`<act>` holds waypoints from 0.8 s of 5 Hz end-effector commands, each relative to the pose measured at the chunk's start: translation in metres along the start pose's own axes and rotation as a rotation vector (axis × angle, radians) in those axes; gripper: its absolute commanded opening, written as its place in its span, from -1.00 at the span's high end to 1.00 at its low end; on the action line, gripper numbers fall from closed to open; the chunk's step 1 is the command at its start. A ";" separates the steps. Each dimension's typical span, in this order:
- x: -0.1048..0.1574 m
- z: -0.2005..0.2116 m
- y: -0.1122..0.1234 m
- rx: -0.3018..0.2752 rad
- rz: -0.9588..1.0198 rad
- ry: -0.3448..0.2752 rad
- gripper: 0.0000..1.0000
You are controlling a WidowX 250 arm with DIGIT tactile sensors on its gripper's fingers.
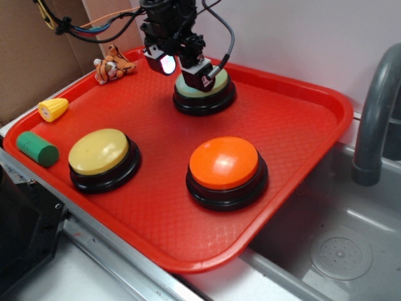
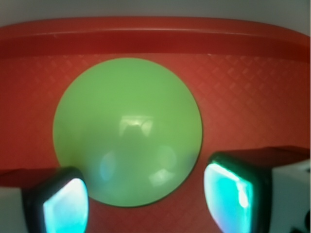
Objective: Push the green button.
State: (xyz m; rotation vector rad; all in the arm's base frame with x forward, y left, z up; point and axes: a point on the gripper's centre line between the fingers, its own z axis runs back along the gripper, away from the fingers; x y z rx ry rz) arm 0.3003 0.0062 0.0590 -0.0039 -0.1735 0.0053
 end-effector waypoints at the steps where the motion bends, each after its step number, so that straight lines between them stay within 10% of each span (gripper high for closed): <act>1: 0.009 0.013 0.002 0.002 0.005 -0.042 -1.00; 4: 0.013 -0.001 -0.004 -0.025 0.030 0.034 -1.00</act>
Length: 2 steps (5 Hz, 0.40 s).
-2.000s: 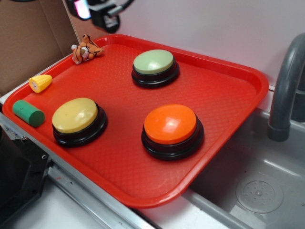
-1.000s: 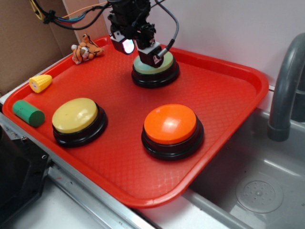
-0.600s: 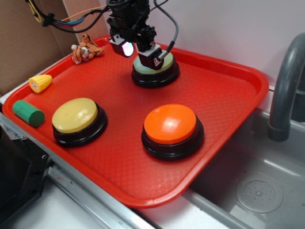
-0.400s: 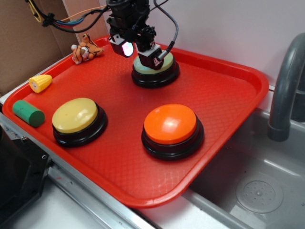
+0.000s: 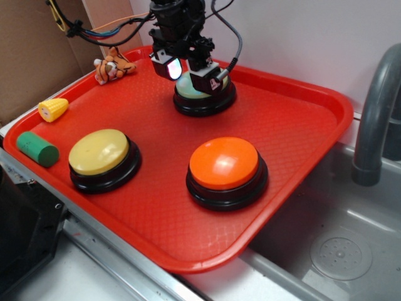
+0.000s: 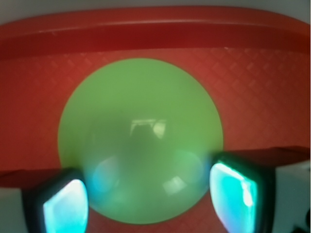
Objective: Push the green button.
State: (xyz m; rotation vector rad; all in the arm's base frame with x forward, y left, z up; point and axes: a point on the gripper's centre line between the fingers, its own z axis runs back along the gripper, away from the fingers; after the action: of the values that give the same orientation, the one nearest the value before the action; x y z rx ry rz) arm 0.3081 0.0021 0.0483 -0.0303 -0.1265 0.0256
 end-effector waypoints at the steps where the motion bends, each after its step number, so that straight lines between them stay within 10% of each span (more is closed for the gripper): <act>1: -0.002 0.036 -0.001 0.028 0.017 -0.059 -1.00; 2: -0.021 0.076 0.009 0.036 0.019 -0.122 -1.00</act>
State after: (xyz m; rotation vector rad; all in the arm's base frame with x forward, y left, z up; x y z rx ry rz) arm 0.2733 0.0086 0.1073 0.0006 -0.2071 0.0466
